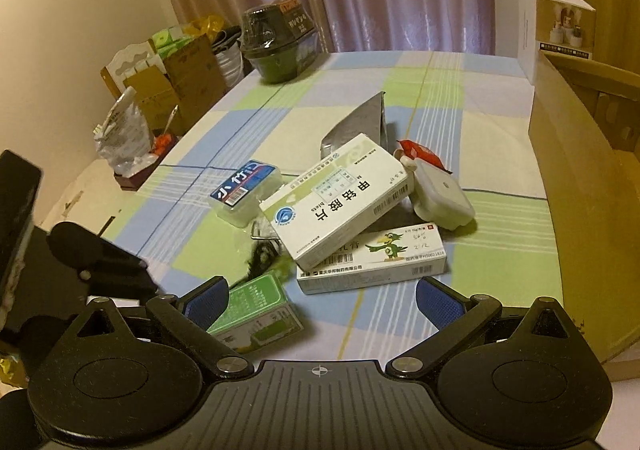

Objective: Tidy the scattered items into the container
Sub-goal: 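Grasp the green medicine box with the left tool, then grasp the black cable with the right tool while the left tool holds the green box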

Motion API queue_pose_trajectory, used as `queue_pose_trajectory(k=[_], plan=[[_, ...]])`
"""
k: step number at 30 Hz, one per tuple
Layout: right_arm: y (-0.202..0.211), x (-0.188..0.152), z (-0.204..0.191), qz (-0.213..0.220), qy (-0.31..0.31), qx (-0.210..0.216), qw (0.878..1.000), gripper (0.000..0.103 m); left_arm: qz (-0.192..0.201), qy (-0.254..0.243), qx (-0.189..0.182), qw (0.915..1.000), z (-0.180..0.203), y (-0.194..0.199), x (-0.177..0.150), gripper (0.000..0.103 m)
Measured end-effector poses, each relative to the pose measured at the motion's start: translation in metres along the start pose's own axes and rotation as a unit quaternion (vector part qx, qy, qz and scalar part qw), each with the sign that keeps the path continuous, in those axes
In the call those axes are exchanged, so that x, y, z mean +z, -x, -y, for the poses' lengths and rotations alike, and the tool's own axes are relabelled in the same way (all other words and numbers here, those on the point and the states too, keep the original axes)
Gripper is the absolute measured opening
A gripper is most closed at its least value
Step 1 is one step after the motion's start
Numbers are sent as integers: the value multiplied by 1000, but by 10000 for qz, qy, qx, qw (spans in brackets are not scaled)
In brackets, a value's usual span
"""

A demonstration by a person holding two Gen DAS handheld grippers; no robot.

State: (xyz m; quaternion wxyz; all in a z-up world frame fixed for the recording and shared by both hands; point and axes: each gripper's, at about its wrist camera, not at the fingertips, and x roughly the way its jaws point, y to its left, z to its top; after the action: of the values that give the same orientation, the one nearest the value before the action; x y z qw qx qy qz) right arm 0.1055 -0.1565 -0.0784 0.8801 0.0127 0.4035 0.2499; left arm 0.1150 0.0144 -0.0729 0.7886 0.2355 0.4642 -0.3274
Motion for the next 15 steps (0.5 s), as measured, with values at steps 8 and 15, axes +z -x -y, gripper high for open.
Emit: queue_pose_trajectory(k=[8,15], plan=[[-16,1,-18,-139,158,252,9995,103,-113,-173,91,9997,-3,24,-28,25],[-50,4,-26,-426,-358,429,9975,103,-117,206,382,9990,-29,41,-53,25]])
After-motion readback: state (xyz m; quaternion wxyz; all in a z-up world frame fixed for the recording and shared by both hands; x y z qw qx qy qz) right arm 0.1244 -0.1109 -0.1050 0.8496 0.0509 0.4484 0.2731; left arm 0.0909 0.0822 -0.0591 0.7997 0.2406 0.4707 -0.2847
